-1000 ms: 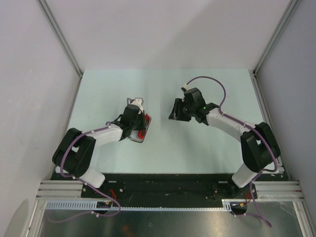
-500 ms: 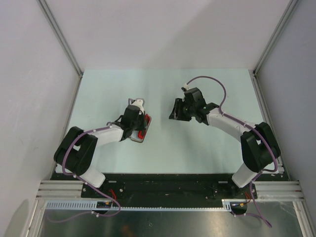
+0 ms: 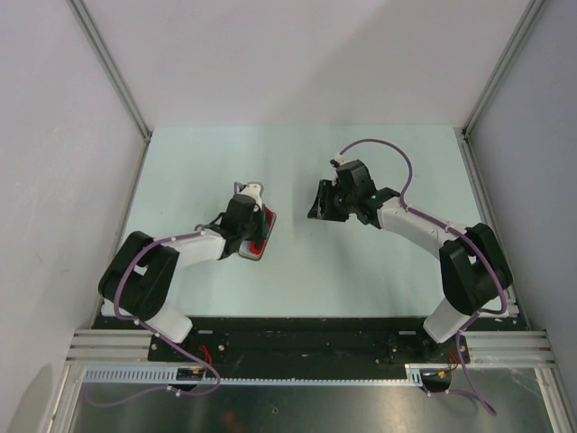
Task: Organize the sunglasses
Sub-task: Place the sunglasses in the sunglasses case.
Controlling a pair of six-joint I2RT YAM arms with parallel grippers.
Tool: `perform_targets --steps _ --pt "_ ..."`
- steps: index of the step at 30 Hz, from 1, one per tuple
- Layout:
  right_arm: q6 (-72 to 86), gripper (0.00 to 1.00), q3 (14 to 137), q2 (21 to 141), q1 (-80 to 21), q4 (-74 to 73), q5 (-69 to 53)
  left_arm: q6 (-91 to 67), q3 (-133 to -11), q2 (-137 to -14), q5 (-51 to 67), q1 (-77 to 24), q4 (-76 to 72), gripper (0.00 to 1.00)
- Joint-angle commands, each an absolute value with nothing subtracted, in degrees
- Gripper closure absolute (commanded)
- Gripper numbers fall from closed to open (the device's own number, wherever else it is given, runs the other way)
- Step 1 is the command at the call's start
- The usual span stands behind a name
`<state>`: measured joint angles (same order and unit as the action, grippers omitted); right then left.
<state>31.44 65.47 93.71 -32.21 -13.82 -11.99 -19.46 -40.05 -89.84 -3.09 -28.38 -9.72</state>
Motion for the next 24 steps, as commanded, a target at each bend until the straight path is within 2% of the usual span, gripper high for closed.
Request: perform_targets --steps 1,8,15,24 --pt "31.11 0.54 65.30 92.02 -31.99 -11.95 -13.01 -19.34 -39.29 -88.07 -5.36 -28.48 -9.14 0.68" --pt "31.46 0.54 65.30 92.28 -32.08 -11.69 -13.27 -19.77 -39.29 -85.87 -7.64 -29.09 -7.65 0.65" --pt "31.82 0.53 65.30 92.64 -32.17 -10.99 -13.53 -20.57 -40.34 -84.20 -11.86 -31.11 -4.22 0.50" --pt "32.17 0.53 65.30 92.90 -32.78 -10.55 -13.89 -22.76 -39.81 -81.48 -14.15 -32.34 -1.94 0.40"
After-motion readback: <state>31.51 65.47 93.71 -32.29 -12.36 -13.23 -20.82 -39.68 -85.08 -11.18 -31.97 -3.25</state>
